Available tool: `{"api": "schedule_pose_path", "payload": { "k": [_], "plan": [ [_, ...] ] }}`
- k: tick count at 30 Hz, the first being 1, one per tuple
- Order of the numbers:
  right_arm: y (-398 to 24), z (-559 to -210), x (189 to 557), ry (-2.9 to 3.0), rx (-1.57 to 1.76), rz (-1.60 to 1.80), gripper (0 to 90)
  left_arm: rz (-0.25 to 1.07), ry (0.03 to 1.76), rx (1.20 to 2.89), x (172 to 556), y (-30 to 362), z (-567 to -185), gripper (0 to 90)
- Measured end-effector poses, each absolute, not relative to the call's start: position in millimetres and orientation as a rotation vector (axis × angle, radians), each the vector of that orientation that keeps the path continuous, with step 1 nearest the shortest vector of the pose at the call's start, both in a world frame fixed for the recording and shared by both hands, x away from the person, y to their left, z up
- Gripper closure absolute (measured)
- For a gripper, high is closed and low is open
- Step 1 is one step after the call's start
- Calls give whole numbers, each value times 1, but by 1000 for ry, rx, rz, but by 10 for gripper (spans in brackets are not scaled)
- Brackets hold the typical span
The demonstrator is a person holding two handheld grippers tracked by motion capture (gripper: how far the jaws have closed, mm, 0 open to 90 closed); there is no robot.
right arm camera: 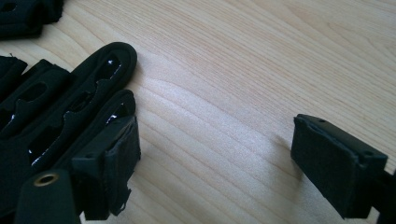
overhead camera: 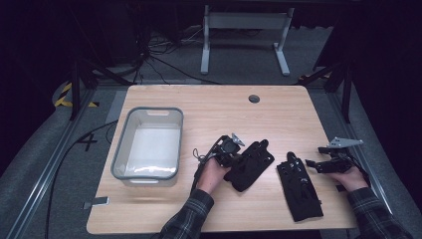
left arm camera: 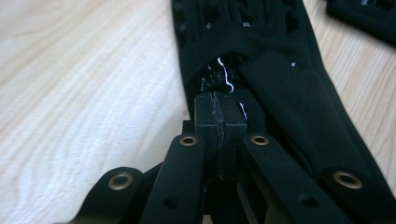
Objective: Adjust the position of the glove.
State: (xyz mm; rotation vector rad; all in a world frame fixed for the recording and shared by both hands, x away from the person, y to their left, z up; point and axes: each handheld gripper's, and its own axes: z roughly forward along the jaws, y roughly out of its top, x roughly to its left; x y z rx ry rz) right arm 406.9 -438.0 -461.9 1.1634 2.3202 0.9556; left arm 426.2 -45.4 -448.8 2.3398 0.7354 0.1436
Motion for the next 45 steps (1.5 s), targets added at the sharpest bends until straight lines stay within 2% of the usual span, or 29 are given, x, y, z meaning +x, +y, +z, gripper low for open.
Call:
{"api": "schedule_pose_path", "payload": {
  "k": [10,25,29,30,31,33,34,39,40,43,45],
  "plan": [
    [-438,-462,407,2322,1165,955,164,140,663,2407,404,-51,-448,897],
    [-438,-462,407,2322,1165,955,164,28,610,2403,363,-54,-449,893],
    [-438,-462,406,2332,1148,966,192,27,582,2417,359,-58,-449,889],
    [-438,-461,405,2343,1136,982,236,20,586,2410,360,-57,-449,889],
    [-438,-461,405,2343,1136,982,236,20,586,2410,360,-57,-449,888],
    [-437,-453,399,2342,1125,1014,353,21,592,2402,361,-55,-447,888],
    [-437,-453,399,2342,1125,1014,353,21,592,2402,361,-55,-447,888],
    [-431,-439,378,2418,1038,1116,704,38,597,2386,361,-53,-445,888],
    [-431,-439,378,2418,1038,1116,704,38,597,2386,361,-53,-445,888],
    [-426,-435,364,2472,988,1169,864,36,612,2373,361,-52,-444,888],
    [-423,-434,357,2506,961,1182,895,35,606,2381,361,-52,-444,889]
  ]
}}
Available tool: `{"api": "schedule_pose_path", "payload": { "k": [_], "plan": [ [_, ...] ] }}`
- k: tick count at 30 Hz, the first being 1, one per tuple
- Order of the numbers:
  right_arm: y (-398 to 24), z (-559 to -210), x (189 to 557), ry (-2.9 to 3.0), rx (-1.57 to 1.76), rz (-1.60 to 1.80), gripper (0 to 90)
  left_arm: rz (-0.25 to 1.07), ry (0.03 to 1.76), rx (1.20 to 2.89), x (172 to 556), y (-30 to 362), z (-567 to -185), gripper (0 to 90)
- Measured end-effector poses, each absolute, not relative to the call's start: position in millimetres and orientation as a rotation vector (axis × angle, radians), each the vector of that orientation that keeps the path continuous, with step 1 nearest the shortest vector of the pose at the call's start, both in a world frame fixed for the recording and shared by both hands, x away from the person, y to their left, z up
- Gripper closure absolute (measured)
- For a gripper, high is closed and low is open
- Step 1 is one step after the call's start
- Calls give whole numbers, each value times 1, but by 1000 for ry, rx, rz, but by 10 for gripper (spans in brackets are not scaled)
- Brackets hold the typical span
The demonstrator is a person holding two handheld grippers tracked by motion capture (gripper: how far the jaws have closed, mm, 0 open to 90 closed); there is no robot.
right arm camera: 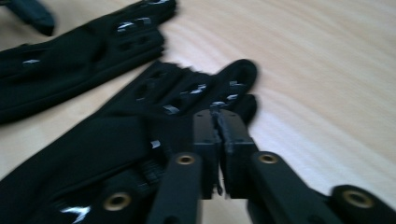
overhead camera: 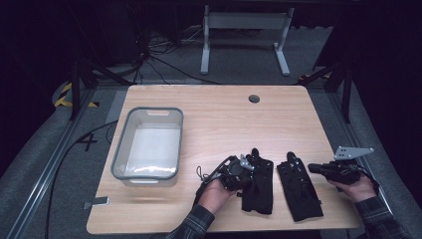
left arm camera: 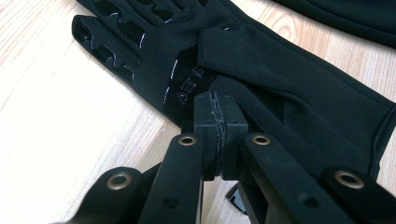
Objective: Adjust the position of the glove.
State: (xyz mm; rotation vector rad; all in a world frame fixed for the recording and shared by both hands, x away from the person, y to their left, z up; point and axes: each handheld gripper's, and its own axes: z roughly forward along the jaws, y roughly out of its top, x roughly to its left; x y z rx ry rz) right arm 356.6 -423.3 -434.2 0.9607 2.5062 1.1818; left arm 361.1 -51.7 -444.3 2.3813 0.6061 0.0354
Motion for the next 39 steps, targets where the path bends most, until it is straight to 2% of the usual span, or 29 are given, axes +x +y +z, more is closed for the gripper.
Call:
{"api": "schedule_pose_path", "payload": {
  "k": [8,39],
  "plan": [
    [-408,-445,337,2666,866,1131,898,34,594,2407,361,-55,-447,889],
    [-367,-452,359,2641,866,1038,900,40,623,2388,359,-65,-450,887]
  ]
}}
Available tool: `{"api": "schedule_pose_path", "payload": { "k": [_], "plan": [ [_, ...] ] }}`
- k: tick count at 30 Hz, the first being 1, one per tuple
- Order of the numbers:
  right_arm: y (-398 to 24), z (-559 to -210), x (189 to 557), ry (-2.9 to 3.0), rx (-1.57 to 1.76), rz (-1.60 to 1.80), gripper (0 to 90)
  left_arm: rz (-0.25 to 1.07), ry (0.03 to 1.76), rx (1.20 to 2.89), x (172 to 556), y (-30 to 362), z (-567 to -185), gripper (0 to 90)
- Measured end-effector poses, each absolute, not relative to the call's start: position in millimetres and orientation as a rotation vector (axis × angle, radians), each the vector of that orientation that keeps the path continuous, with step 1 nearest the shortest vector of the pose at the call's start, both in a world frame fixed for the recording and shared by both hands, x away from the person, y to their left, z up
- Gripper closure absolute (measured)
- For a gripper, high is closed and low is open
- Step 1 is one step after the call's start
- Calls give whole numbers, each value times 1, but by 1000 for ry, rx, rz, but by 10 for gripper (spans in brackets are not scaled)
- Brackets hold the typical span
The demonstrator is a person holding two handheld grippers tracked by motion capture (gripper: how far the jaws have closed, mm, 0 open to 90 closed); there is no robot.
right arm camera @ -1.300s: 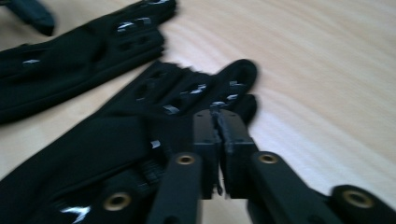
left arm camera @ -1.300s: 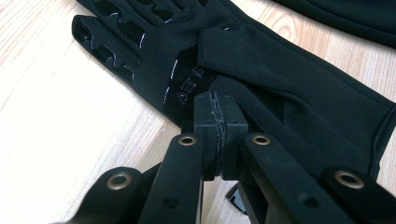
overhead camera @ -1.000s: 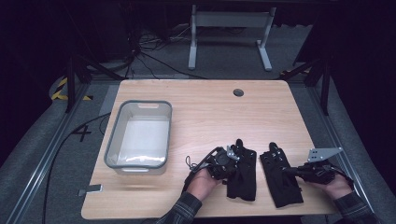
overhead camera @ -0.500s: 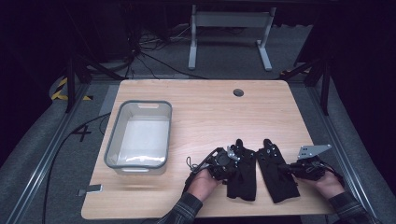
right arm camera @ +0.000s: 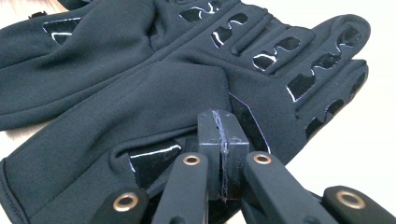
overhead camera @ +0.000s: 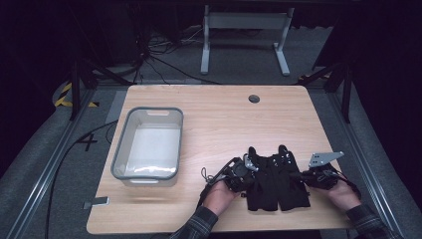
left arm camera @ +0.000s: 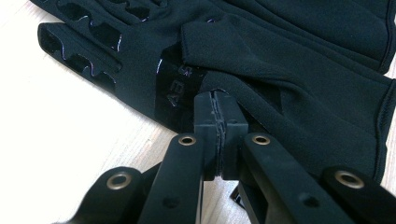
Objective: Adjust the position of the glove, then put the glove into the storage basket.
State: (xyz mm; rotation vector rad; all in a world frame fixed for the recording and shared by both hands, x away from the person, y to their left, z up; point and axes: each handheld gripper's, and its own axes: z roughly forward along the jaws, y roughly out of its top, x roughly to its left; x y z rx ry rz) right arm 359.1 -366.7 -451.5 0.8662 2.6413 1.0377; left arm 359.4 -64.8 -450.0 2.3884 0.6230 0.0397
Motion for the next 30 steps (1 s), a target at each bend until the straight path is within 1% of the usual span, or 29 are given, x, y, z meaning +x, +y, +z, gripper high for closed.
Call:
{"api": "schedule_pose_path", "payload": {
  "k": [2,6,7,9,10,12,15,18,21,23,27,30],
  "plan": [
    [-365,-451,358,2650,850,1038,900,38,631,2382,359,-65,-450,875],
    [-367,-450,357,2639,845,1040,897,64,663,2360,359,-60,-447,760],
    [-370,-448,357,2622,850,1053,894,63,684,2343,361,-57,-446,760],
    [-376,-445,356,2604,867,1080,861,60,719,2313,363,-54,-444,661],
    [-377,-444,356,2598,871,1087,844,61,731,2301,364,-52,-444,661],
    [-380,-443,355,2588,881,1097,797,59,770,2283,367,-50,-445,601],
    [-384,-444,353,2580,891,1093,724,67,790,2264,373,-50,-446,565],
    [-387,-443,353,2569,894,1094,695,65,814,2240,378,-52,-449,561],
    [-390,-443,353,2564,900,1094,708,66,822,2252,380,-58,-453,564],
    [-390,-443,353,2564,901,1095,723,89,821,2272,380,-62,-455,581],
    [-391,-443,353,2566,894,1091,748,132,823,2291,376,-67,-456,646],
    [-392,-443,353,2566,891,1094,764,150,832,2281,374,-69,-457,732]
  ]
}}
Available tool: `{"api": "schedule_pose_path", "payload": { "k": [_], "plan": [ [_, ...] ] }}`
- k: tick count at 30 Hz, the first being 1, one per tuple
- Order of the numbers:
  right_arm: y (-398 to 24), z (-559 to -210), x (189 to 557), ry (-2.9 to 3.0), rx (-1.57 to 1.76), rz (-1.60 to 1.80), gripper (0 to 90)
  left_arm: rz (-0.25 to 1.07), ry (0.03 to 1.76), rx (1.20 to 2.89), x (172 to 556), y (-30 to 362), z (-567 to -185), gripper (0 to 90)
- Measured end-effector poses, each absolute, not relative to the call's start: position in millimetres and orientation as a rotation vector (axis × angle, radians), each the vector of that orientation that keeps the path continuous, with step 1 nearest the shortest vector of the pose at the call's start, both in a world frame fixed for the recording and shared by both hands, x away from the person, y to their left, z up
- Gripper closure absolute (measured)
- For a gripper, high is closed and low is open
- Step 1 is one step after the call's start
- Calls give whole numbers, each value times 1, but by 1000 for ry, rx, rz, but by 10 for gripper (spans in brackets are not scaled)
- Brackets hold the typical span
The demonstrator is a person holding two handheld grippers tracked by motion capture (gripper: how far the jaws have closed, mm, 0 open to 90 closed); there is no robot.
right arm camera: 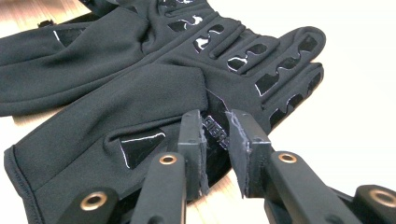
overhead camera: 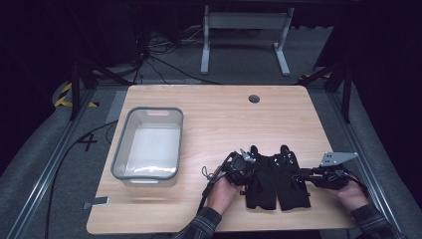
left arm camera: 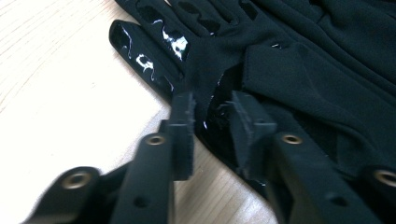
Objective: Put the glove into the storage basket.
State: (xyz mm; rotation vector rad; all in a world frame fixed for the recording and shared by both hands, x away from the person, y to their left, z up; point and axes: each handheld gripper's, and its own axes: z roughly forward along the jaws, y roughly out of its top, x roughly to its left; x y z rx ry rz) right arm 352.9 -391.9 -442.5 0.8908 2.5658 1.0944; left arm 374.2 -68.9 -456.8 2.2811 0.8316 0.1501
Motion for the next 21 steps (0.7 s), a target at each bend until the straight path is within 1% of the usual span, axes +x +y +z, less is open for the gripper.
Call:
{"api": "schedule_pose_path", "payload": {
  "k": [1,2,3,5,6,7,8,12,21],
  "plan": [
    [-392,-443,353,2566,891,1094,764,150,832,2281,374,-69,-457,755],
    [-392,-443,353,2568,891,1094,770,143,836,2278,374,-69,-457,755],
    [-393,-443,352,2571,889,1092,786,142,839,2276,374,-69,-457,818],
    [-394,-443,352,2575,895,1096,807,147,842,2275,374,-69,-456,861],
    [-394,-443,352,2575,895,1096,807,147,842,2275,374,-69,-456,865],
    [-395,-442,352,2574,895,1099,820,135,848,2268,375,-68,-456,865],
    [-396,-442,352,2579,897,1103,852,120,854,2260,376,-68,-456,868],
    [-399,-444,351,2595,895,1080,886,64,865,2216,379,-59,-452,869],
    [-395,-449,352,2638,876,1022,897,-27,859,2086,380,-36,-437,870]
  ]
}}
